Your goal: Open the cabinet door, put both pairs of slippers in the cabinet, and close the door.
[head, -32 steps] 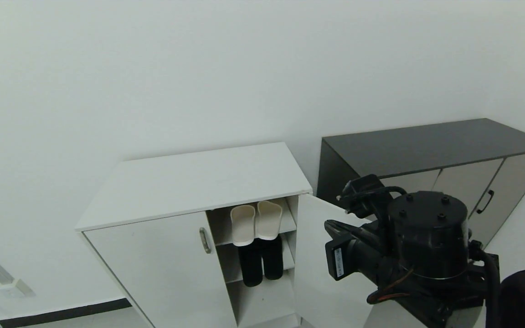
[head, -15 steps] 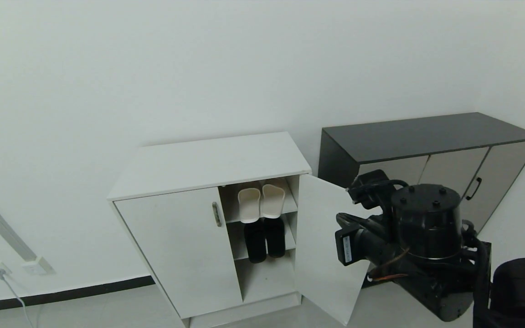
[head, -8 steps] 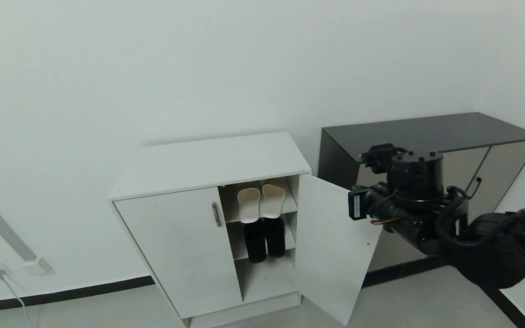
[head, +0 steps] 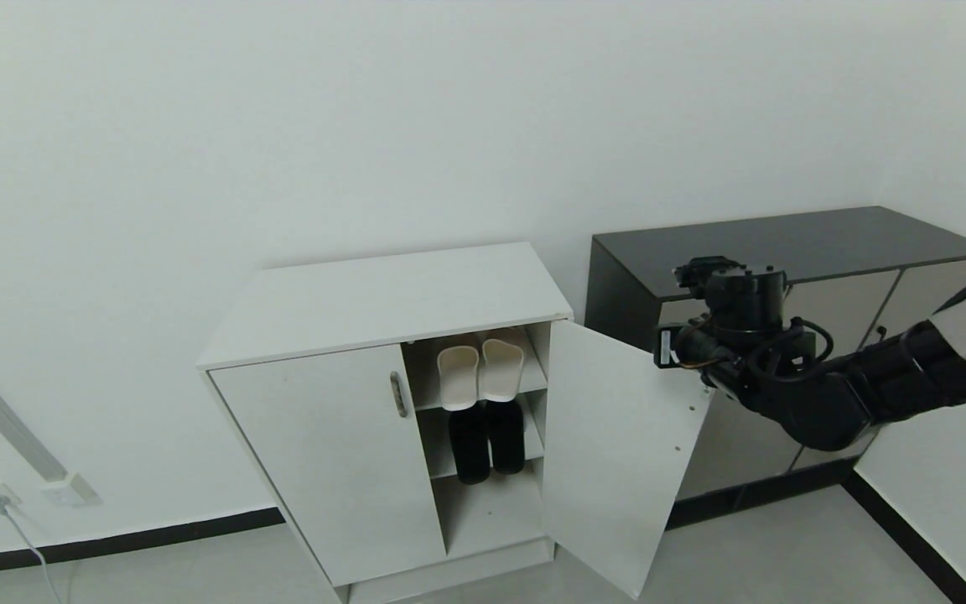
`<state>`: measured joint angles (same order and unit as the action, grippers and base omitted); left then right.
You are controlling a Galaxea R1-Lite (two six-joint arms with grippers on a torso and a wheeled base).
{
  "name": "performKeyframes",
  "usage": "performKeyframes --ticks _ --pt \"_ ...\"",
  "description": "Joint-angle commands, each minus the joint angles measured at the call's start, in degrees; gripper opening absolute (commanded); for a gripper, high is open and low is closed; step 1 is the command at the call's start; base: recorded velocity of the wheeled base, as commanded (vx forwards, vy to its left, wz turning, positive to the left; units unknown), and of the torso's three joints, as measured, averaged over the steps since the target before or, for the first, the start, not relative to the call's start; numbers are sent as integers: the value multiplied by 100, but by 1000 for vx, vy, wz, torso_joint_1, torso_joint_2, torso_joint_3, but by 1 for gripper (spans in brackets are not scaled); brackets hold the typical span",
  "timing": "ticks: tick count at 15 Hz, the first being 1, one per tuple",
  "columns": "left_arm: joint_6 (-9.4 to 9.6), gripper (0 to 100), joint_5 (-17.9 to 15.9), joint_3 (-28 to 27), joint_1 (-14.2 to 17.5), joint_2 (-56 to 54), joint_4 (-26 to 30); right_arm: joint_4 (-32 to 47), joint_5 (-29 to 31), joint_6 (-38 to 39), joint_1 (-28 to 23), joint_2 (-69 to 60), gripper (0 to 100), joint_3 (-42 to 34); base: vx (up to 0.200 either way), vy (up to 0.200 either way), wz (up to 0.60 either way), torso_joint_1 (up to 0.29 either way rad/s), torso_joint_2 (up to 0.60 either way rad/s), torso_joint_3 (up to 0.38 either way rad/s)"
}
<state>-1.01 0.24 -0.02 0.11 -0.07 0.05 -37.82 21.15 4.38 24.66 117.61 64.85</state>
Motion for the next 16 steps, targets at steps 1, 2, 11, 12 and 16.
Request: performKeyframes --ticks 1,2,11,12,16 --pt "-4 0 2 -6 7 7 -5 29 -120 2 -216 429 0 326 0 0 0 0 0 0" --pt "-4 0 2 2 7 7 -5 64 -173 2 -295 543 0 476 0 0 0 0 0 0" --pt "-4 0 2 -6 7 7 4 319 -392 37 -664 1308 0 1258 0 0 0 0 0 0" --pt "-4 0 2 2 7 7 -5 319 -392 37 -682 1361 0 1275 0 0 0 0 0 0" --pt "-4 0 2 2 7 7 4 371 -392 37 -700 1413 0 1275 0 0 0 0 0 0"
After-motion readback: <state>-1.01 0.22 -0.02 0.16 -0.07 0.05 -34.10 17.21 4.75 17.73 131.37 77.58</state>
